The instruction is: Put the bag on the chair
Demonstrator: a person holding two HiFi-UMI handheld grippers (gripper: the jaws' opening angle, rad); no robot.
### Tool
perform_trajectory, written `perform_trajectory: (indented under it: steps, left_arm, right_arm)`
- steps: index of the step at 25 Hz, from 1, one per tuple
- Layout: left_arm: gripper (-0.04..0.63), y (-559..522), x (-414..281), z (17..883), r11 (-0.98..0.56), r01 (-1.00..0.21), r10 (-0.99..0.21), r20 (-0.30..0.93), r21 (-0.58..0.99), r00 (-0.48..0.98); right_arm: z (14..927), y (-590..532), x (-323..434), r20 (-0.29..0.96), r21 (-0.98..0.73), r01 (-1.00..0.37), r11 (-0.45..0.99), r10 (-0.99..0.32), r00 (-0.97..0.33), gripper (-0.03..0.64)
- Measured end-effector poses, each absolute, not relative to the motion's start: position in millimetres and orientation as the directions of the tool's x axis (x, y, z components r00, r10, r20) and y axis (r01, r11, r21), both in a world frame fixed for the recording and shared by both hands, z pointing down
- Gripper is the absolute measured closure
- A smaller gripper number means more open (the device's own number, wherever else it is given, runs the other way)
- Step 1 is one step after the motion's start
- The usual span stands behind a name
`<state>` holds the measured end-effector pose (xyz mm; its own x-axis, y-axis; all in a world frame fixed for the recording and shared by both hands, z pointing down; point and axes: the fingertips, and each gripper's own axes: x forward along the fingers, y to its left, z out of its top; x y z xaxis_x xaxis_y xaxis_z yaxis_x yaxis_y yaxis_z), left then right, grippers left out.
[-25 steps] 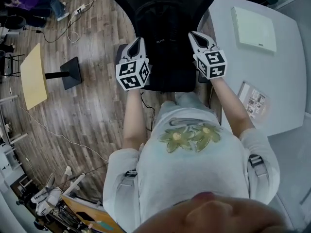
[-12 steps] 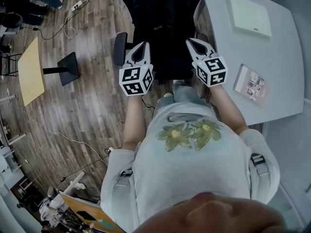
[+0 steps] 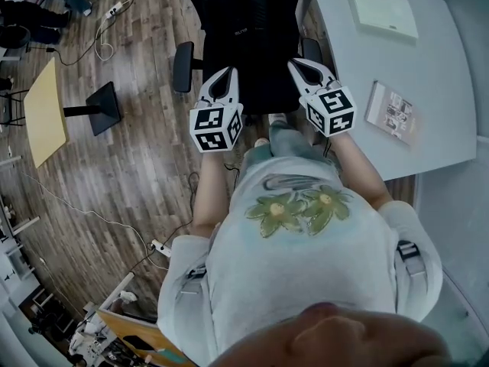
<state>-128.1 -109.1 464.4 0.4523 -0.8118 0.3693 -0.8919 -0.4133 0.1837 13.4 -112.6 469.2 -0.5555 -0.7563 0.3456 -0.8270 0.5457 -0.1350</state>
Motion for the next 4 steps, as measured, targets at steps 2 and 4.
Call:
perform_trajectory:
  steps: [2, 4]
  left_arm:
    - [0.580, -101, -129, 467, -0.409, -0.894, -0.810, 0.379, 0.183, 0.448]
    - [0.580, -92, -131, 470, -0.405, -0.898, -0.809, 0.390, 0.174, 0.440]
  right_arm:
    - [469, -103, 11, 0.346, -0.136, -0.825, 0.548, -0.754, -0.558, 0.607]
    - [470, -94, 8, 0.347, -0.139, -0.823, 0.551, -0.751, -0.562, 0.607]
